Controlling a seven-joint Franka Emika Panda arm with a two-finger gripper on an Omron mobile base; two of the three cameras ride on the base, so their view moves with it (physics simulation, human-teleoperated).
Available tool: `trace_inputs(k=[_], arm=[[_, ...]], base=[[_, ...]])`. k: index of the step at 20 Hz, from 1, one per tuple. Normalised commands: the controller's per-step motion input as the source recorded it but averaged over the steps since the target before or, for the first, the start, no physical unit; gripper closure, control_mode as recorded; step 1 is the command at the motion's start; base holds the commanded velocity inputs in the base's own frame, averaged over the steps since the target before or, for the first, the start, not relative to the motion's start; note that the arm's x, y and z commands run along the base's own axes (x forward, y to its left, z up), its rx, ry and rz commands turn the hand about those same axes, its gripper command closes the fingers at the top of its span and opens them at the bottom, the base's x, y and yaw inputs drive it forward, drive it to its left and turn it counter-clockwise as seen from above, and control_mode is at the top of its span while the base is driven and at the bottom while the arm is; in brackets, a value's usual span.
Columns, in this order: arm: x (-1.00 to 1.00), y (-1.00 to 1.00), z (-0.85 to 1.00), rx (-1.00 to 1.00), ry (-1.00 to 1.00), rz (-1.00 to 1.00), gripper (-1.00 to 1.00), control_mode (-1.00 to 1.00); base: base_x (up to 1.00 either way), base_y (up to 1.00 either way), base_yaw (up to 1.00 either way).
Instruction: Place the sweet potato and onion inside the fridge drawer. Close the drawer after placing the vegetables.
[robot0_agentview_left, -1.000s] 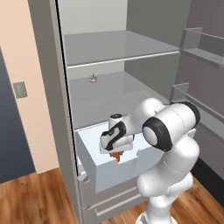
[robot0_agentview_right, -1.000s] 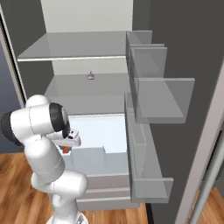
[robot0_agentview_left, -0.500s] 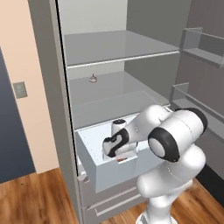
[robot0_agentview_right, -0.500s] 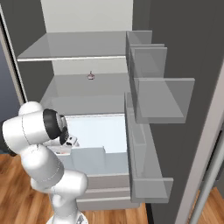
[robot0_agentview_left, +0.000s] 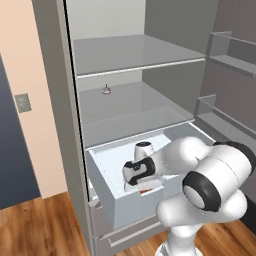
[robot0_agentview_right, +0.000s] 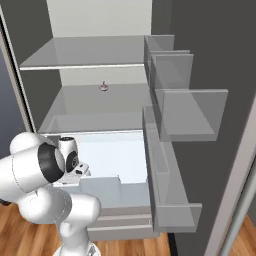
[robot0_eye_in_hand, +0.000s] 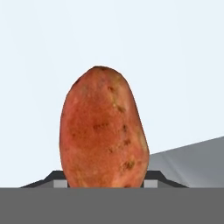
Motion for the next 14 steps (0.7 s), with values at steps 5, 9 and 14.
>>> trace_inputs(k=[5, 9, 14], arm=[[-0.54, -0.22, -0.01, 0.0, 0.08, 0.0, 1.0, -1.0], [0.29, 0.0, 0.0, 0.0, 0.05, 0.0, 1.0, -1.0], [0.07, 0.0, -0.37, 0.0, 0.07, 0.0, 1.0, -1.0]], base=[[0.0, 0.0, 0.0], [0.0, 0.0, 0.0], [0.0, 0.0, 0.0]])
